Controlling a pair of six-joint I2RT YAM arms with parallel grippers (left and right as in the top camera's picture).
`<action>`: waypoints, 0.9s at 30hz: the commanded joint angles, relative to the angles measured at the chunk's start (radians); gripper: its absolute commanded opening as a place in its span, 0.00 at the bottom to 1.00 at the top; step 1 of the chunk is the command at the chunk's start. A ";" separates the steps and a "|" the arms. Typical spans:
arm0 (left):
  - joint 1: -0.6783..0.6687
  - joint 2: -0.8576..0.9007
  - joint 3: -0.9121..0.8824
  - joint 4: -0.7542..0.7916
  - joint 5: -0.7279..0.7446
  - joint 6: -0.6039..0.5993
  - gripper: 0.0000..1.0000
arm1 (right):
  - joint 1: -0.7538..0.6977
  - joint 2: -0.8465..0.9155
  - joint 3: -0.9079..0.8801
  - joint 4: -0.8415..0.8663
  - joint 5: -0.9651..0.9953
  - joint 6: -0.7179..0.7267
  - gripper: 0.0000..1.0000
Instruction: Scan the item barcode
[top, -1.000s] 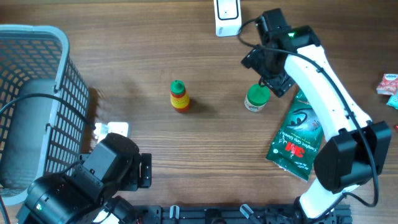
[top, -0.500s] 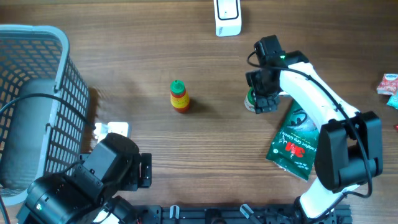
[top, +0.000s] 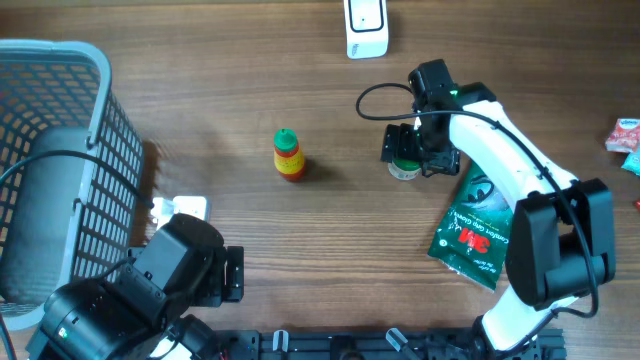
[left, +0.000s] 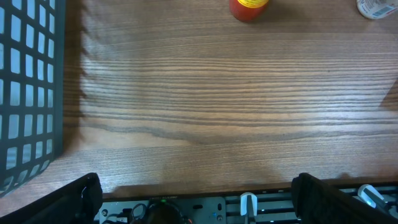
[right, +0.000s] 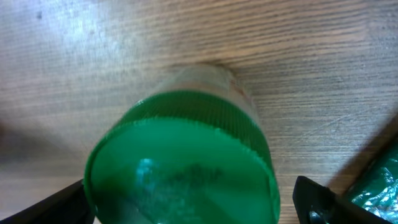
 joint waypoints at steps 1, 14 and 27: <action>-0.003 -0.004 0.002 0.003 -0.009 -0.014 1.00 | 0.002 -0.036 0.103 -0.024 -0.058 -0.028 1.00; -0.003 -0.004 0.002 0.003 -0.009 -0.014 1.00 | 0.002 0.050 0.186 -0.058 0.101 -0.099 1.00; -0.003 -0.004 0.002 0.003 -0.009 -0.014 1.00 | 0.002 0.217 0.184 -0.050 0.000 -0.194 0.92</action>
